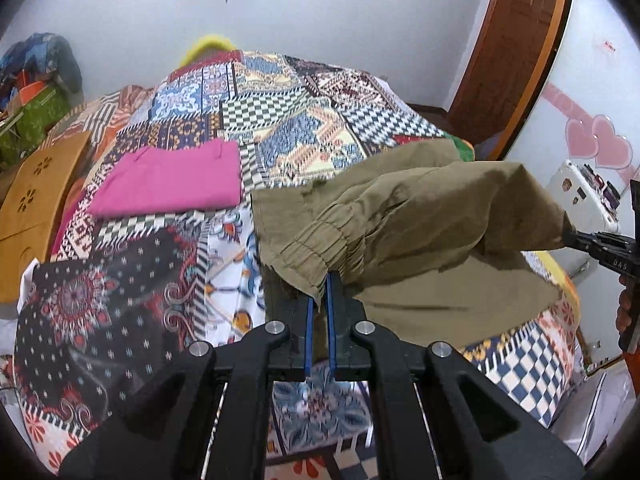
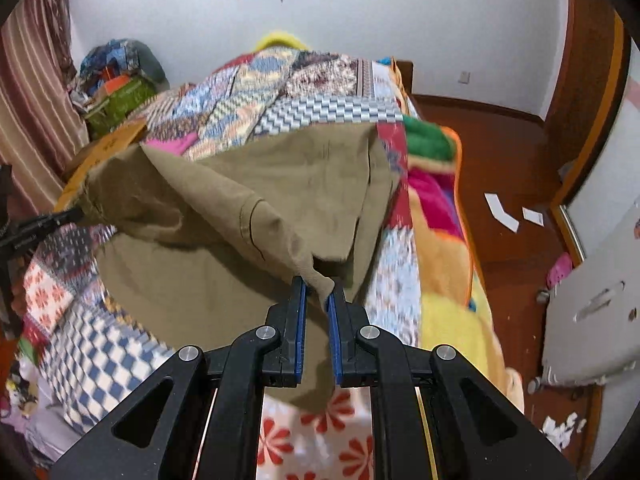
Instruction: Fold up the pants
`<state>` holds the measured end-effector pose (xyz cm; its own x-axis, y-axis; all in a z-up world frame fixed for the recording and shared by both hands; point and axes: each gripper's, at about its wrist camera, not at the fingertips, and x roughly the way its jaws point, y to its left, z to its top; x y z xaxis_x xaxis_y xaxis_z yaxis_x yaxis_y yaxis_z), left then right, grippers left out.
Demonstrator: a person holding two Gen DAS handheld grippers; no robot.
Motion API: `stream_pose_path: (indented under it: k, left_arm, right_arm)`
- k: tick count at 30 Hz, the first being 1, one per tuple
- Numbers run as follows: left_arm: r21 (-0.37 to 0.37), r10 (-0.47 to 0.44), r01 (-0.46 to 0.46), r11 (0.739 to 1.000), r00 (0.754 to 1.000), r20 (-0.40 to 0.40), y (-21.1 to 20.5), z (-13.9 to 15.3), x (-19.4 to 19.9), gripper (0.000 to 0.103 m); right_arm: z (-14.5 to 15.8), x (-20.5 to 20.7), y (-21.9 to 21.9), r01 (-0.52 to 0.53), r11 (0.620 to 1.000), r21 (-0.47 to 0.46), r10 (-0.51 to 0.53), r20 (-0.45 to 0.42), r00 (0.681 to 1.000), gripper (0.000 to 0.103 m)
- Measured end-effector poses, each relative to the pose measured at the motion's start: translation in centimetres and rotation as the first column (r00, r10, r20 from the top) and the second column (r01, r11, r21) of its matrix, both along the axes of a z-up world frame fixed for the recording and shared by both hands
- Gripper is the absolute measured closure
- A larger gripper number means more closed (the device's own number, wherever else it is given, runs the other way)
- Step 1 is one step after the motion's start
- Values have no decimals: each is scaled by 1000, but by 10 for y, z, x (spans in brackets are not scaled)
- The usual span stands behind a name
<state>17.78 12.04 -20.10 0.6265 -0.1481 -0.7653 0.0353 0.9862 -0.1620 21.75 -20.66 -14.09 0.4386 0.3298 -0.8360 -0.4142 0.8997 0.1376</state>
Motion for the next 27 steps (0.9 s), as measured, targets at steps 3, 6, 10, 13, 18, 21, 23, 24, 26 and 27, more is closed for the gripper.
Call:
stream_pose_path:
  k: [3, 6, 10, 13, 18, 21, 23, 24, 26, 27]
  left_arm:
    - [2, 3, -3, 1000, 1000, -15, -2, -8, -7, 98]
    - [-4, 10, -10, 1000, 1000, -28, -2, -14, -14, 97]
    - [10, 21, -20, 1000, 999, -50, -3, -24, -21, 97]
    - [29, 39, -36, 999, 996, -81, 0, -34, -26, 97]
    - [43, 87, -82, 996, 990, -107, 14, -40, -37, 97]
    - [38, 107, -105, 994, 991, -74, 21, -25, -44, 97]
    - [49, 115, -113, 992, 993, -36, 23, -9, -45, 97]
    - [56, 114, -113, 992, 993, -17, 22, 0, -45, 97]
    - [67, 104, -105, 992, 994, 17, 19, 18, -41, 97]
    - [71, 101, -103, 992, 994, 29, 16, 25, -38, 97]
  right_arm:
    - [-10, -10, -3, -3, 1000, -17, 3, -28, 1000, 94]
    - [-17, -16, -6, 5, 1000, -25, -6, -45, 999, 94]
    - [-24, -24, -12, 23, 999, -33, -25, -65, 998, 94]
    - [-31, -30, -15, 23, 998, -61, -28, -80, 996, 94]
    - [-28, -38, -17, 1, 994, -110, -10, -83, 997, 94]
    - [-17, -39, -22, 17, 993, -114, -24, -60, 998, 94]
    - [-7, -36, -26, 36, 993, -109, -41, -45, 998, 94]
    - [-2, -35, -27, 44, 993, -107, -47, -33, 998, 94]
    - [10, -31, -24, 49, 993, -106, -49, 2, 999, 93]
    - [15, -29, -21, 46, 994, -98, -45, 15, 999, 92]
